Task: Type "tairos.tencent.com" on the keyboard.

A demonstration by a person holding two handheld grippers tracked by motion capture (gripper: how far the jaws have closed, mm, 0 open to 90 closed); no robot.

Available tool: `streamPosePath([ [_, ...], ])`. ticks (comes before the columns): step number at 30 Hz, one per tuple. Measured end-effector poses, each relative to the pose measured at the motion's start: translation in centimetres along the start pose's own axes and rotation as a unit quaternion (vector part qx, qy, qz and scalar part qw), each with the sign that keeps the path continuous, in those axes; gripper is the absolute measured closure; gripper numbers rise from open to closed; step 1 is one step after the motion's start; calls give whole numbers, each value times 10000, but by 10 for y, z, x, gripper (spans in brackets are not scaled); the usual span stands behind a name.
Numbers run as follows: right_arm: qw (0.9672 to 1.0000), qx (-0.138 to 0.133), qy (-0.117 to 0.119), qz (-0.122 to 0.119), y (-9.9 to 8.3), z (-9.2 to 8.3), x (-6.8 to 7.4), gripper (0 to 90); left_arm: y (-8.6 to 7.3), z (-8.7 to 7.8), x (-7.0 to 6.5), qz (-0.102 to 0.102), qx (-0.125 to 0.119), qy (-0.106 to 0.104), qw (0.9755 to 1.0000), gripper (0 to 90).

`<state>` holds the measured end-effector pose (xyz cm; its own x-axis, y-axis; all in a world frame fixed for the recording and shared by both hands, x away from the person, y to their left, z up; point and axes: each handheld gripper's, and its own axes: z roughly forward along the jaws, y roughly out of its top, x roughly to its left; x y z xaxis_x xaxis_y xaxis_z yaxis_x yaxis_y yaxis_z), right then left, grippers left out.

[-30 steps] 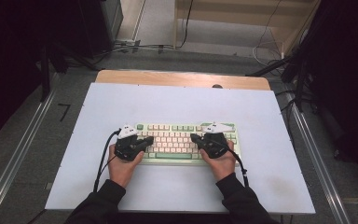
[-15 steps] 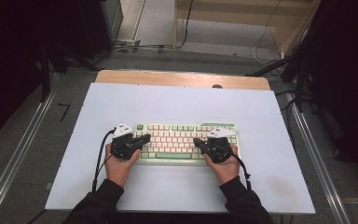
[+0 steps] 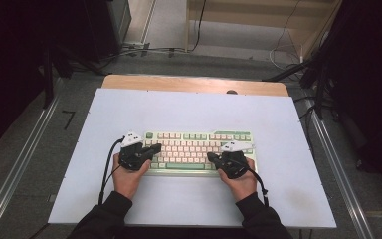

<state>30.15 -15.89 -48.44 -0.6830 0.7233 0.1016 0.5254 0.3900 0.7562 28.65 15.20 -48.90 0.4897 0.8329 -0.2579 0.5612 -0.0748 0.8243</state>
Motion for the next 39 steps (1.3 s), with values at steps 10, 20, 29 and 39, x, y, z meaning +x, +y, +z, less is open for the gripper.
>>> streamPosePath([
  [10,10000,76,-10,-29,-2,3,1,878,0,1,-1,-1,38,-21,10000,900],
  [20,10000,86,-14,-31,-2,4,1,878,-1,1,-2,10,49,-30,10000,900],
  [29,9999,155,6,-27,-4,7,1,878,-1,2,-2,24,74,-52,10000,900],
  [39,10000,3,32,-33,2,3,1,878,-1,3,-3,23,91,-60,9999,900],
])
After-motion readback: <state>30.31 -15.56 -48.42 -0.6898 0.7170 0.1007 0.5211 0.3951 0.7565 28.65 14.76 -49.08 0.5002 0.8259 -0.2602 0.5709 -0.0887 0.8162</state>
